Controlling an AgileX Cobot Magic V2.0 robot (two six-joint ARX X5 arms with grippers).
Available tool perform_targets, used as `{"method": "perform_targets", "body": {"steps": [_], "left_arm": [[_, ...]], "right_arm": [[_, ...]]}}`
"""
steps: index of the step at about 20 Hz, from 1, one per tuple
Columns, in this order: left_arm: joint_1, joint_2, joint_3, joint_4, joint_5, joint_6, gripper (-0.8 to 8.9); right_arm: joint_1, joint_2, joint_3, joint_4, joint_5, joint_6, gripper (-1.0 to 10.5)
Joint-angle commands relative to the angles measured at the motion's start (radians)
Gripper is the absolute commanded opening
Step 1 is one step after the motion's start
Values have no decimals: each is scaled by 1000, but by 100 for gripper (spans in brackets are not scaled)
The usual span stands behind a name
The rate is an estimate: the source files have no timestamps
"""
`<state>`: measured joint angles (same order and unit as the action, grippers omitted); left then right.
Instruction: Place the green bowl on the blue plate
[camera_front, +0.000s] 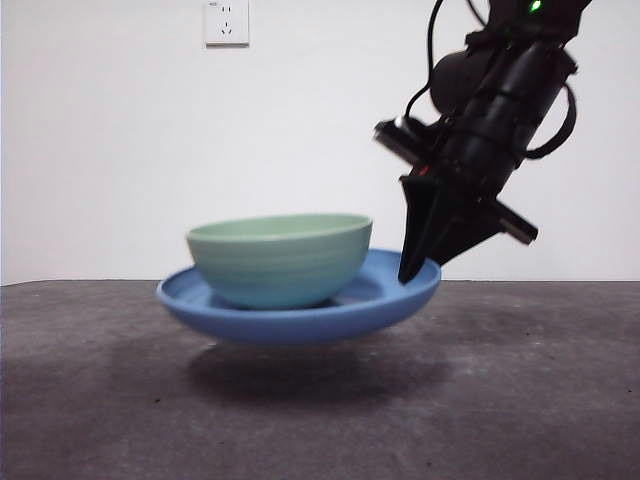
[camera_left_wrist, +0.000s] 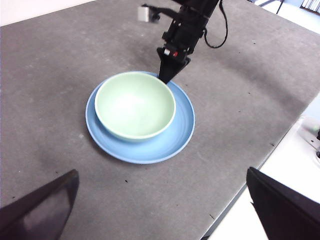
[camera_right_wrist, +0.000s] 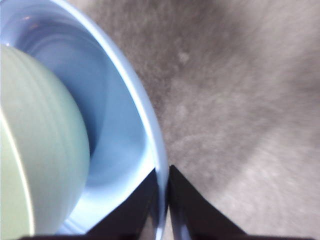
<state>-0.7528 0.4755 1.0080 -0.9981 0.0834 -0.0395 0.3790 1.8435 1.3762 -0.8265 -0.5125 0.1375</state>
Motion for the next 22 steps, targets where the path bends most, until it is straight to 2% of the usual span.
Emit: {"method": "perform_targets", "body": {"steps": [1, 14, 19, 22], "left_arm": [[-6, 1, 10, 11, 3, 1, 638], [-6, 1, 10, 11, 3, 1, 638], [-6, 1, 10, 11, 3, 1, 638], [-6, 1, 10, 11, 3, 1, 638]], "right_arm": [[19, 53, 21, 14, -10, 19, 10], [26, 111, 20, 63, -10, 32, 11], [26, 111, 19, 63, 42, 35, 12], [26, 111, 19, 63, 42, 39, 40]]}}
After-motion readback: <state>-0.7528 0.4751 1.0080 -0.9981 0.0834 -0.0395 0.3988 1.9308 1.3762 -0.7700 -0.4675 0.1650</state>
